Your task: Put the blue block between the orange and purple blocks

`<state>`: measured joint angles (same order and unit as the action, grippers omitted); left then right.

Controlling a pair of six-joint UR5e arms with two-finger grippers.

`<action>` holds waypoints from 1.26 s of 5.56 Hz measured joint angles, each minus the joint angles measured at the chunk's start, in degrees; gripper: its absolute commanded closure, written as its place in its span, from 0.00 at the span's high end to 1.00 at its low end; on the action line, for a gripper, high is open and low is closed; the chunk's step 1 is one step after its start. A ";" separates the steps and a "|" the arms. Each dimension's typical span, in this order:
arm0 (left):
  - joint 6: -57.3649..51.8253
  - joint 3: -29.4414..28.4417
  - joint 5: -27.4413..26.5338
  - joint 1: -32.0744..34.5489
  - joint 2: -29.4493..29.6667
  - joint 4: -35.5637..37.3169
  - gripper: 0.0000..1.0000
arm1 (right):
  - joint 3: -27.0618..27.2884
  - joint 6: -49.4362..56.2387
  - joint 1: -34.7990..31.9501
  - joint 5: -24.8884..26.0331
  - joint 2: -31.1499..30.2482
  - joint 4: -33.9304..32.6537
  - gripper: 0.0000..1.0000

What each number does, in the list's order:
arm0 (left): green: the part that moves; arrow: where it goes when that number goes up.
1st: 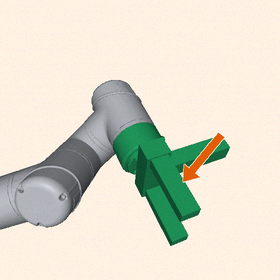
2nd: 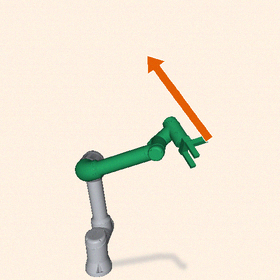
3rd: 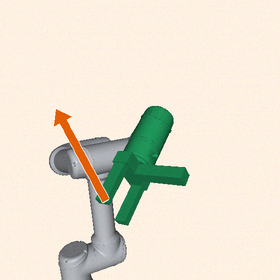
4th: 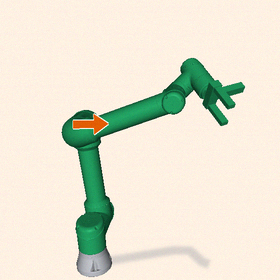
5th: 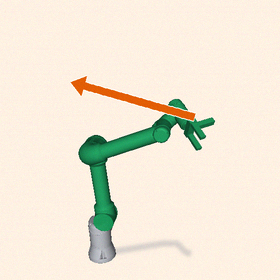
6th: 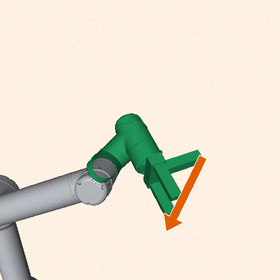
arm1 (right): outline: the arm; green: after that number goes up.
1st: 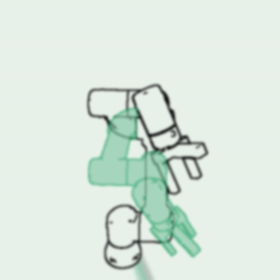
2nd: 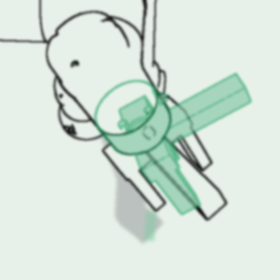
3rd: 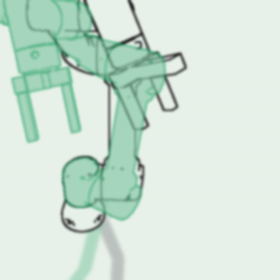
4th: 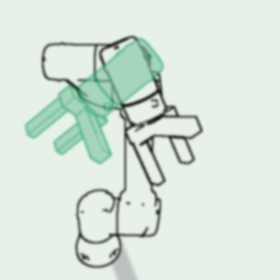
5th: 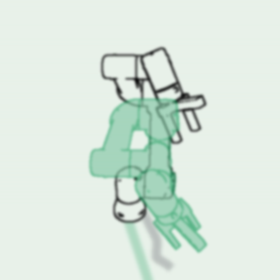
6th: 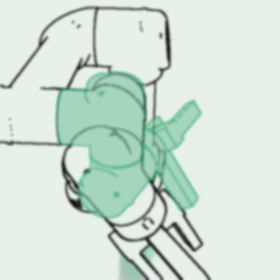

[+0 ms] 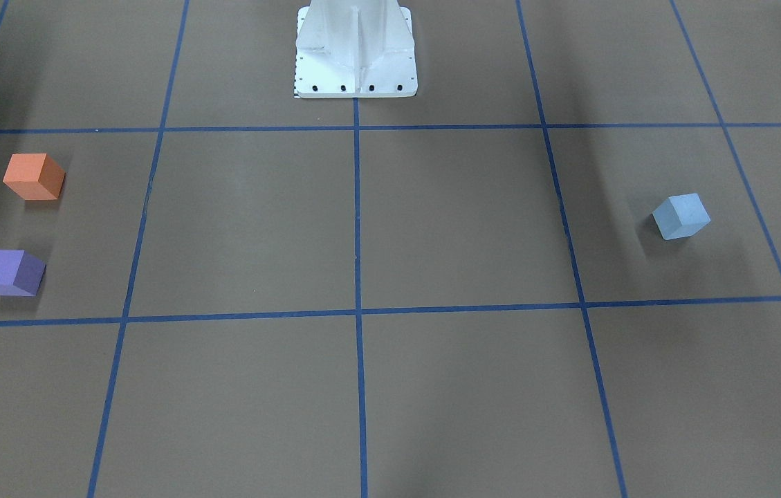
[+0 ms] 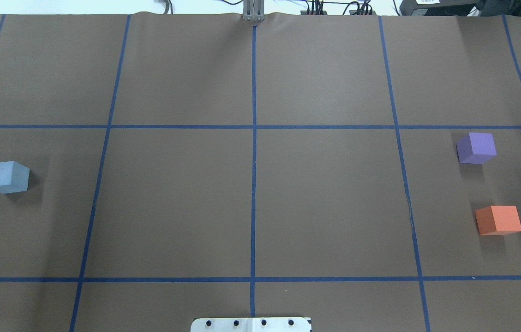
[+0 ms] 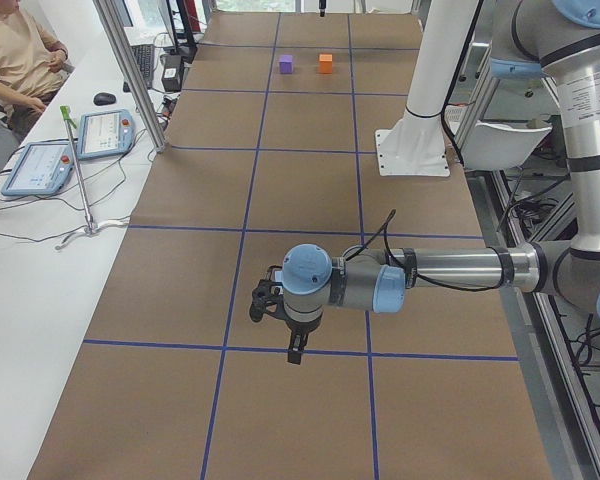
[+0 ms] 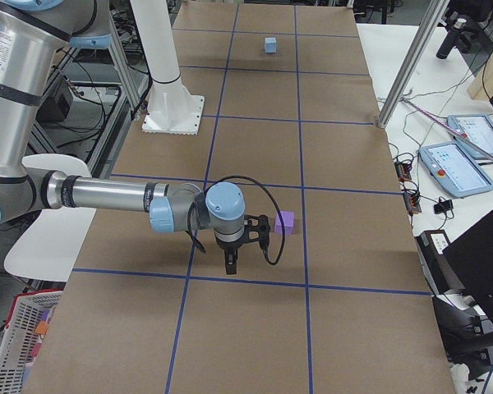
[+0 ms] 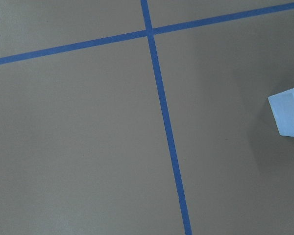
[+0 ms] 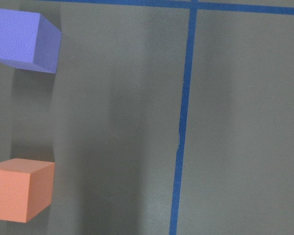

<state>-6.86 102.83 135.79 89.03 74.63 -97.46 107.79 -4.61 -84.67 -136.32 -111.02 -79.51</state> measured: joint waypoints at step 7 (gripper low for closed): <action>1.89 -0.01 0.71 0.07 4.21 -11.86 1.00 | 1.48 -0.56 -3.70 -0.72 5.36 8.89 1.00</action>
<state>-4.97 102.82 136.50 89.10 78.83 -109.32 109.27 -5.17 -88.38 -137.04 -105.67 -70.62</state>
